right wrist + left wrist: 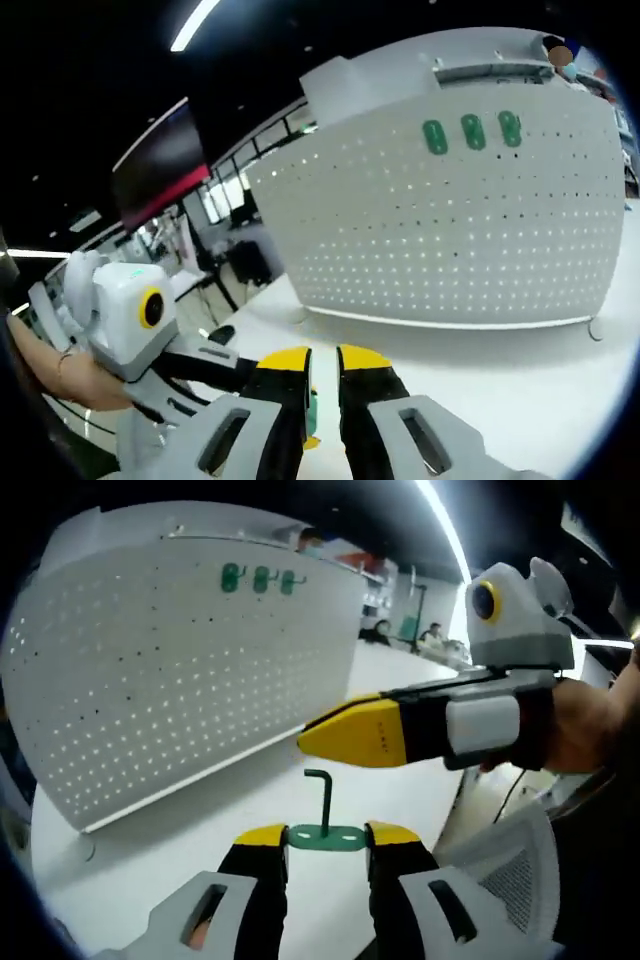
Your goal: Insert the hook assembly into the mounting plate slot until the hook locks in place.
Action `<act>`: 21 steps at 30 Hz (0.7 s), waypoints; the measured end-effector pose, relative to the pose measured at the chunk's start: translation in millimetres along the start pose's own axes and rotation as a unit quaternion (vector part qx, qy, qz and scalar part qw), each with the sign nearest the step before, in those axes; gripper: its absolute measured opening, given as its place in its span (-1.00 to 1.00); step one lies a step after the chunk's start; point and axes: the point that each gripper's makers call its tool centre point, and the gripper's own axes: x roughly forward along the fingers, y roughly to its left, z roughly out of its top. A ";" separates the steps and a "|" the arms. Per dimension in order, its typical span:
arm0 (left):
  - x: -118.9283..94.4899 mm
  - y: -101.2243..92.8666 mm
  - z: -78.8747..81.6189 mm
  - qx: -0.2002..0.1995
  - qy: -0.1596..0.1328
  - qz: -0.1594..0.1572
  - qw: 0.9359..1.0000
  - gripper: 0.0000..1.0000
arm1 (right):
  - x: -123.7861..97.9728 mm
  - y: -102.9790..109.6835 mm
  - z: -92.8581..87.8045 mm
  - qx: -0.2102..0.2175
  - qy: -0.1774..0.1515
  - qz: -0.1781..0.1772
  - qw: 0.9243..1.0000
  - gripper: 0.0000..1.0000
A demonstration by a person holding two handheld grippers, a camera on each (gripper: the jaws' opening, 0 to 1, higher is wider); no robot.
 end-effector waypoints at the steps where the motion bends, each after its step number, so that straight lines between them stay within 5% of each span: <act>1: 0.3 3.4 -4.7 0.002 0.003 0.001 1.000 -0.40 | -0.6 -1.7 0.6 -0.006 0.007 0.003 1.000 -0.84; 4: 0.6 10.4 -14.8 0.004 0.014 0.006 1.000 -0.40 | -3.3 4.5 -7.5 -0.003 0.065 0.042 0.997 -0.80; 10: 0.1 17.4 -35.4 0.025 0.042 0.011 0.999 -0.41 | -4.7 5.2 -11.9 -0.011 0.096 0.074 0.993 -0.85; 21: 1.2 5.8 -36.8 0.068 0.051 0.001 0.996 -0.41 | -5.1 16.7 -51.4 0.048 0.206 0.100 0.972 -0.79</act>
